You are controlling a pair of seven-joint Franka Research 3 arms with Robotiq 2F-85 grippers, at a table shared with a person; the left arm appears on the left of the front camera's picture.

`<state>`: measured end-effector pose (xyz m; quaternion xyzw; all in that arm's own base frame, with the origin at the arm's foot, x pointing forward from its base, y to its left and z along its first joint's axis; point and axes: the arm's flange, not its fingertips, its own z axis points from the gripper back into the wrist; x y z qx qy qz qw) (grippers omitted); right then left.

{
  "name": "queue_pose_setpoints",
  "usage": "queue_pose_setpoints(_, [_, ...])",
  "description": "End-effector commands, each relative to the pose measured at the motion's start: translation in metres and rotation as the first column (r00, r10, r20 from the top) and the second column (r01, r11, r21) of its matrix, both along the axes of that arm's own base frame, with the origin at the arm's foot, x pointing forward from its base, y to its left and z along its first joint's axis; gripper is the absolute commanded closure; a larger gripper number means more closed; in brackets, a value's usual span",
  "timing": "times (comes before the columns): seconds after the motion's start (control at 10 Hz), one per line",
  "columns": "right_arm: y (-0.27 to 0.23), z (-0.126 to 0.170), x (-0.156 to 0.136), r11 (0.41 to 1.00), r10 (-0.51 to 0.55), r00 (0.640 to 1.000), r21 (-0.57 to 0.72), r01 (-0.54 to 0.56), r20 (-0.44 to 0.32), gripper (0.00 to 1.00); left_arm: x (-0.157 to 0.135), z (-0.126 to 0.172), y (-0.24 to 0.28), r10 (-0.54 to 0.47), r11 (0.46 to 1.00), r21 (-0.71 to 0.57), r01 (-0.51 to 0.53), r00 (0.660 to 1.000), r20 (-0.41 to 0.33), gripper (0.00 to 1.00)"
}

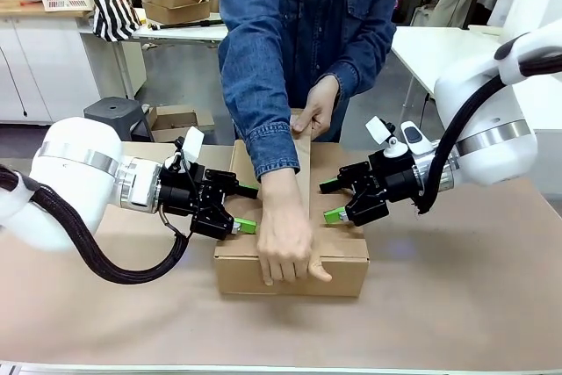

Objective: Pack the gift set into the box.
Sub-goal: Press and hold the closed box until the human finishes sealing it.

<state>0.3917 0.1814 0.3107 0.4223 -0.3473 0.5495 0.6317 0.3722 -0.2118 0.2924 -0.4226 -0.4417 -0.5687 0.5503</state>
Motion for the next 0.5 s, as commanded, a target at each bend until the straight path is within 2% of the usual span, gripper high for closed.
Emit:
queue_pose_setpoints(0.0, [0.0003,-0.0025,-0.0005,1.0,0.001,1.0,-0.009,-0.001,0.003,0.0,-0.0013,-0.0014,0.0006,-0.001,1.0,0.003,0.001,1.0,0.003,0.0])
queue_pose_setpoints(0.4, [0.0003,-0.0025,-0.0005,1.0,0.001,1.0,-0.009,-0.001,0.003,0.0,-0.0013,-0.0014,0.0006,-0.001,1.0,0.003,0.001,1.0,0.003,0.0])
